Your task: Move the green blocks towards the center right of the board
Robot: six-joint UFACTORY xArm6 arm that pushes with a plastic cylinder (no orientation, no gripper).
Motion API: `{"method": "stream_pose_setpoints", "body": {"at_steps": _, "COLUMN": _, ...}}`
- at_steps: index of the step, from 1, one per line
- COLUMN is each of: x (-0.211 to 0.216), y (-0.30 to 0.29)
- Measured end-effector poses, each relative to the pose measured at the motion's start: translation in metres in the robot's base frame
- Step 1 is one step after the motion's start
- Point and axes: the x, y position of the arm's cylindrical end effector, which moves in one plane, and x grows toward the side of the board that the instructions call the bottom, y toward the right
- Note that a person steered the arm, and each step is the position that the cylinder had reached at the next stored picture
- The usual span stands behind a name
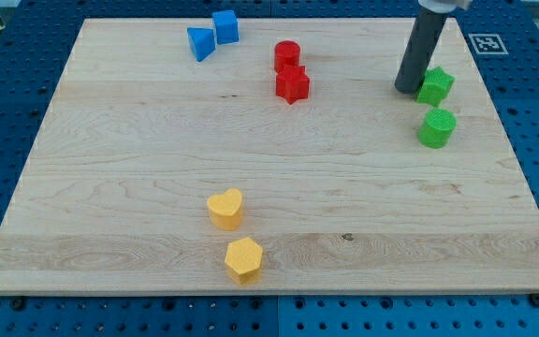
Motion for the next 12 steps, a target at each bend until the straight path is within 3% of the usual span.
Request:
{"method": "stream_pose_setpoints", "body": {"at_steps": 2, "x": -0.021, "y": 0.018}}
{"method": "stream_pose_setpoints", "body": {"at_steps": 5, "x": 0.026, "y": 0.059}}
{"method": "stream_pose_setpoints", "body": {"at_steps": 7, "x": -0.001, "y": 0.007}}
{"method": "stream_pose_setpoints", "body": {"at_steps": 9, "x": 0.055, "y": -0.049}}
{"method": "stream_pose_setpoints", "body": {"at_steps": 10, "x": 0.081, "y": -0.041}}
{"method": "stream_pose_setpoints", "body": {"at_steps": 12, "x": 0.092, "y": -0.006}}
